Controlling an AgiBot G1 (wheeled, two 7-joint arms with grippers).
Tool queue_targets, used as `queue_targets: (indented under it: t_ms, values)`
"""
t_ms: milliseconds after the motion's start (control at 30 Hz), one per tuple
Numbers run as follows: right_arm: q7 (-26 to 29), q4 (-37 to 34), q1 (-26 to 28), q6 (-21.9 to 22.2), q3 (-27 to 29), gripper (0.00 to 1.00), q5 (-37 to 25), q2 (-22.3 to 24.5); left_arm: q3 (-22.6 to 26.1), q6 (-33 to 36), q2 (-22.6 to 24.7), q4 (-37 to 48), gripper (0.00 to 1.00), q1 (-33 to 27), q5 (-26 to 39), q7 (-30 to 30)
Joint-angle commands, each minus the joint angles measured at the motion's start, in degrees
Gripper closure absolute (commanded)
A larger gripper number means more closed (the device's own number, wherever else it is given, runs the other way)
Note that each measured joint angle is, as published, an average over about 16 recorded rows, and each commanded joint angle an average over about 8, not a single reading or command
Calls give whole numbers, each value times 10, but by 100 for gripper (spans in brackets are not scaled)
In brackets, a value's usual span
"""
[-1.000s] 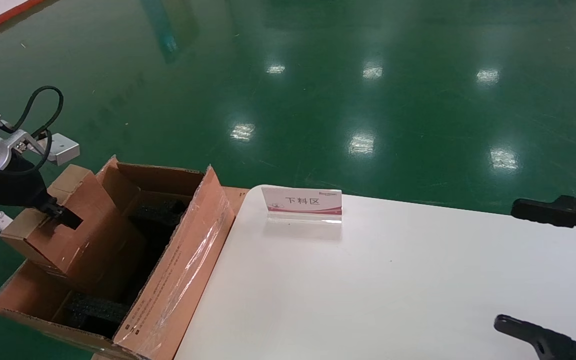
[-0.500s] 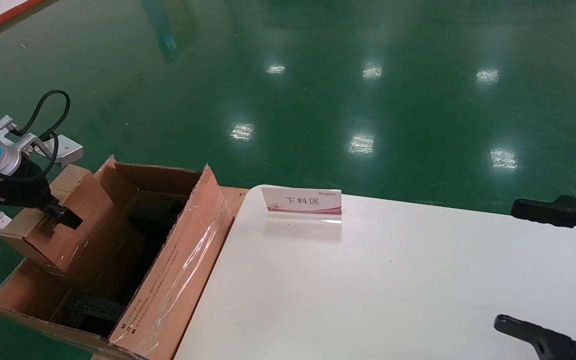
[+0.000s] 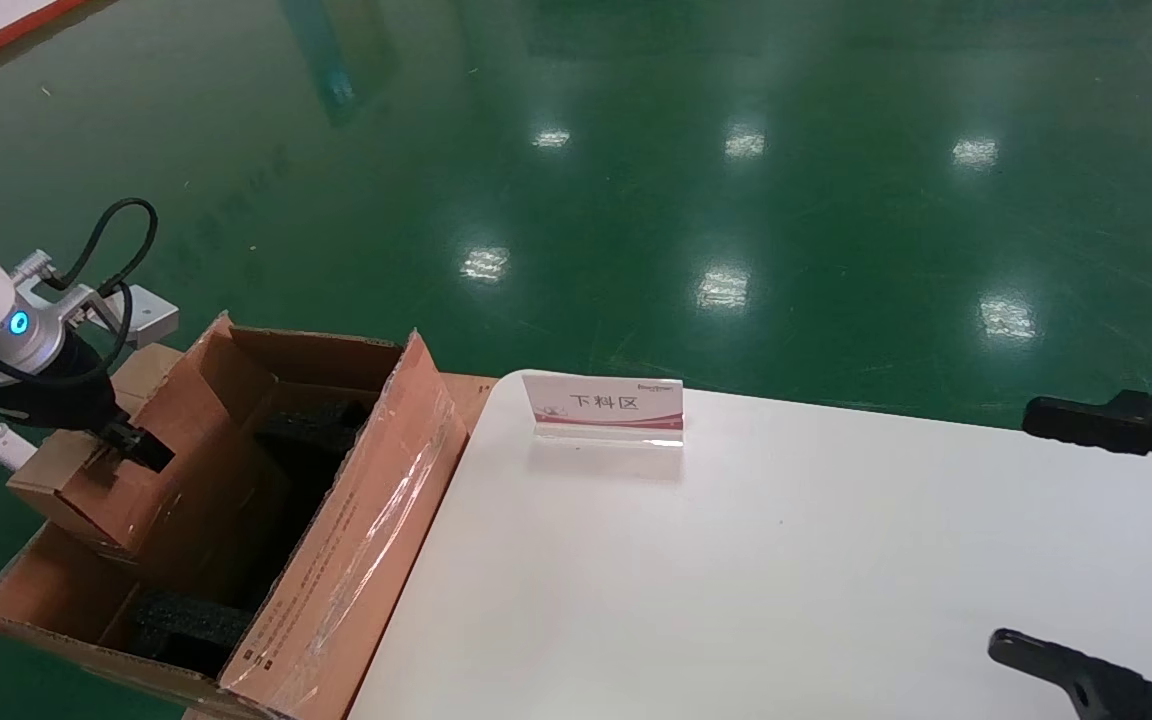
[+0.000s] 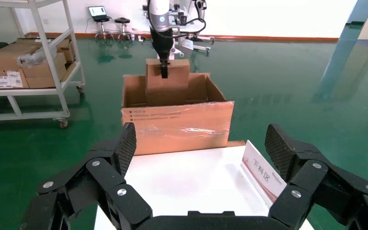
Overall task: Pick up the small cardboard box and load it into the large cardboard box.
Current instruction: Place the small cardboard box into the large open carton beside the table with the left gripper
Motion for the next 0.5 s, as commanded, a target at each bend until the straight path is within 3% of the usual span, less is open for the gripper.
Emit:
queue_targets:
  t_ms: [33, 500]
  values:
    - [0, 0, 0, 0, 0, 0, 0, 0, 2, -2, 0, -5, 100, 4, 3, -9]
    - [0, 0, 0, 0, 0, 0, 0, 0, 2, -31, 23, 43, 100, 59, -8, -10]
